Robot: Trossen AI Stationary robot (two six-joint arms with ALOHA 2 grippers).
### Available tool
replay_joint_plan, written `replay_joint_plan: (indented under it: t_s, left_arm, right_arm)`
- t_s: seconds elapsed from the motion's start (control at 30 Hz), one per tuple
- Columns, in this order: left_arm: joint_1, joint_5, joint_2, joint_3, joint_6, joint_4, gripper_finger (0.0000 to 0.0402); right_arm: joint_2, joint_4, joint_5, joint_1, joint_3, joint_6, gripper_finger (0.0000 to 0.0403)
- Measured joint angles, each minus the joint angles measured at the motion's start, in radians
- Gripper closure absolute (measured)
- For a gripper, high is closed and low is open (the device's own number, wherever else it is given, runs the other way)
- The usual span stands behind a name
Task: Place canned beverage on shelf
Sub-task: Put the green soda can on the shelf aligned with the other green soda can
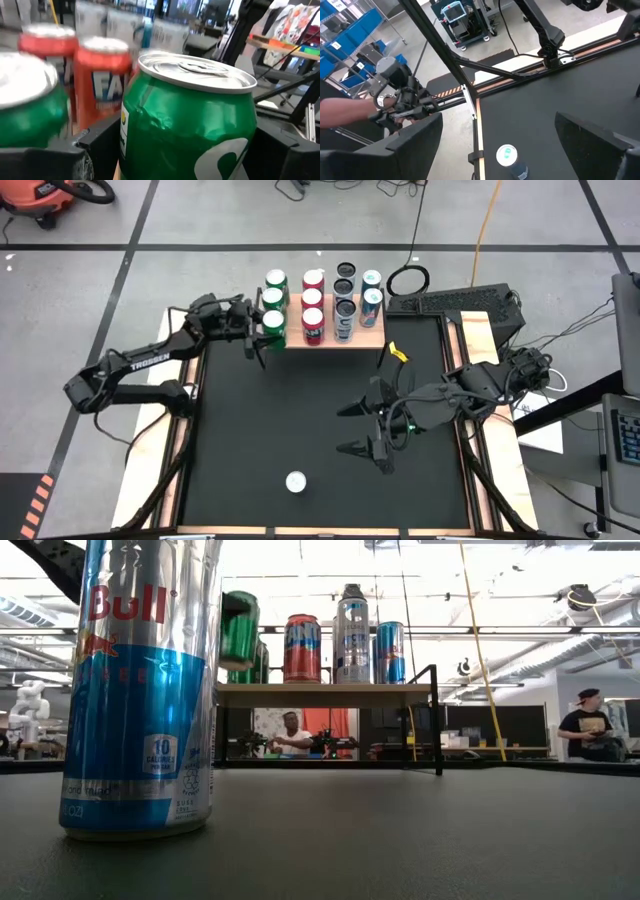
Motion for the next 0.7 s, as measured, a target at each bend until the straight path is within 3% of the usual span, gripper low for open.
replay_joint_plan:
  t_s: [0.37, 0.7]
  left_arm:
    - [0.0, 0.005, 0.054, 0.0, 0.0, 0.046, 0.0079]
    - [0.0, -0.02, 0.055, 0.0, 0.045, -0.026, 0.0079]
  right_arm:
    - [0.0, 0.0, 0.0, -0.001, 0.0, 0.018, 0.004]
    - [0.0, 0.0, -0.002, -0.001, 0.0, 0.018, 0.004]
